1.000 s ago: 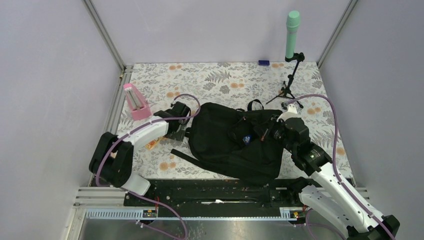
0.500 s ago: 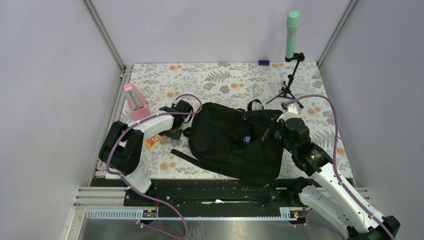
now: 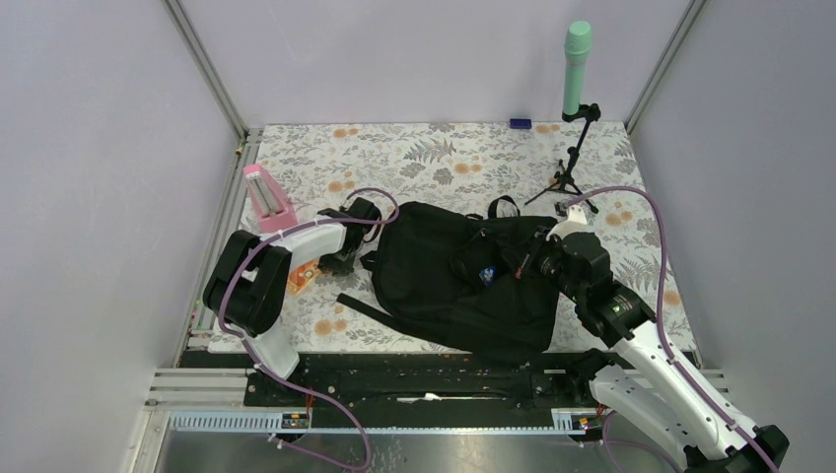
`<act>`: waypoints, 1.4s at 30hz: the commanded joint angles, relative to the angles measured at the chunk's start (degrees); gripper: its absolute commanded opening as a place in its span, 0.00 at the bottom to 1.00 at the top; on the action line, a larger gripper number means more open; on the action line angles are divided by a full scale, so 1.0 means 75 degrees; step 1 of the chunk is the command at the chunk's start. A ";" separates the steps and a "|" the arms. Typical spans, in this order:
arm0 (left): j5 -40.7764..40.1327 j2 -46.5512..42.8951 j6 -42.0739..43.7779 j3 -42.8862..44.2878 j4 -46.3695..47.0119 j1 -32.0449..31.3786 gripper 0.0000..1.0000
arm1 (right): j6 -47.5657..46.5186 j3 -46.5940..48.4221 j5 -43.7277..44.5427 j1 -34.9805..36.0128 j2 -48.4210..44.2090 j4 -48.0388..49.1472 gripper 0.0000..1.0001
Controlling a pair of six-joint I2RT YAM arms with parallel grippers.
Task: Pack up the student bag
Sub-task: Pick up the personal item from the center of the board, then place the personal item in the student bag.
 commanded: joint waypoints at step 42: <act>0.4290 -0.3077 -0.2749 0.1378 0.3839 -0.4445 0.00 | 0.0245 0.0719 -0.0447 0.0061 0.0000 0.0411 0.00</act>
